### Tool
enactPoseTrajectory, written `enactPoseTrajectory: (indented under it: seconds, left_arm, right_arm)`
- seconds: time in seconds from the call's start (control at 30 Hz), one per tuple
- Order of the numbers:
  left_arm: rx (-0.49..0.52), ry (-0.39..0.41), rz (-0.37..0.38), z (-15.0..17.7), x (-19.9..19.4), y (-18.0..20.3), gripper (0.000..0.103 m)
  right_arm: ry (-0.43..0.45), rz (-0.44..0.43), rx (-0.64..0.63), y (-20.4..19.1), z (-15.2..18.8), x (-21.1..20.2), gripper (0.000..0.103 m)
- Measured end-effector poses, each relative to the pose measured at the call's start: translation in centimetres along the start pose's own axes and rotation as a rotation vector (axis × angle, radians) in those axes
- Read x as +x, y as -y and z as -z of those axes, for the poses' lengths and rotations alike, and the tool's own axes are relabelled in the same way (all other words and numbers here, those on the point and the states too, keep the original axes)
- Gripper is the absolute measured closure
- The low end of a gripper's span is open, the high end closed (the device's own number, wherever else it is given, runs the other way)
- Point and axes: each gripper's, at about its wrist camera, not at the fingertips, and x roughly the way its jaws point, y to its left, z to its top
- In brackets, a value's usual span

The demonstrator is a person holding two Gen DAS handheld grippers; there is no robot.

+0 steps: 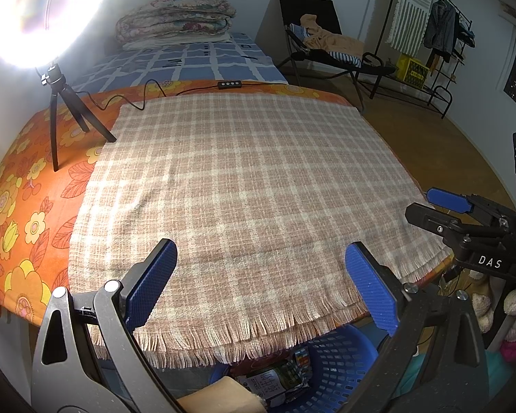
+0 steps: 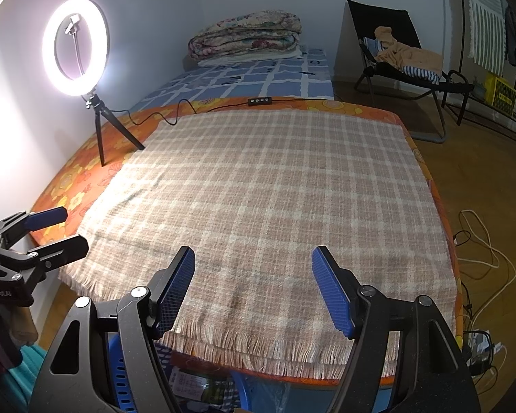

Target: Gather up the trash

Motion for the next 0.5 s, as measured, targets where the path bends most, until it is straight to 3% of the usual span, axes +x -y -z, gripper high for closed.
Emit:
enactPoseTrajectory:
  seconds: [0.5]
  left_arm:
    - [0.012, 0.005, -0.004, -0.01, 0.00, 0.19, 0.003]
  right_arm:
    - [0.000, 0.002, -0.005, 0.14, -0.11, -0.18, 0.033]
